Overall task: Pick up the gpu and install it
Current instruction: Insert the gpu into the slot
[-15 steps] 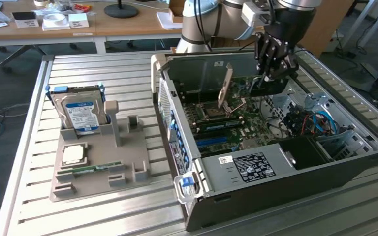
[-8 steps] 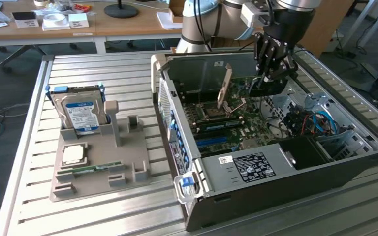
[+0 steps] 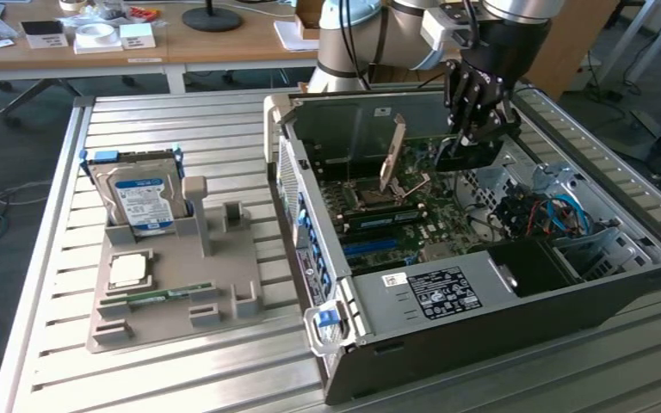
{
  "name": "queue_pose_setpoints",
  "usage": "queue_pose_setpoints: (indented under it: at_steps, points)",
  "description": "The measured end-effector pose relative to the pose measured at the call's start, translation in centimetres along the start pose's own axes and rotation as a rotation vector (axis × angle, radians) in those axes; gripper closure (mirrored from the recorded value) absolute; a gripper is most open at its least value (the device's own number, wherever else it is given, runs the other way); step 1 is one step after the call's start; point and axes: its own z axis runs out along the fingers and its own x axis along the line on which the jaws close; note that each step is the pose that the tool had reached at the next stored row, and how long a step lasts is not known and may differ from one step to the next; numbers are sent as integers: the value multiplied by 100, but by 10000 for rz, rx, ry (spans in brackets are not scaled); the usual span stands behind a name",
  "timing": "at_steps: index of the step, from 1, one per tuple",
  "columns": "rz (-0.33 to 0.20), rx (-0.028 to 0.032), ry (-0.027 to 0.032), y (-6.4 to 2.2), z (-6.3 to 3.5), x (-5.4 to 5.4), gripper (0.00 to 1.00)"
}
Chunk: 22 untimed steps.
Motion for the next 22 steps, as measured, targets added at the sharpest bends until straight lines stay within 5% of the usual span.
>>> queue_pose_setpoints:
  at_steps: [22]
  points:
    - [0, -1, 3, 1, 51, 3, 73]
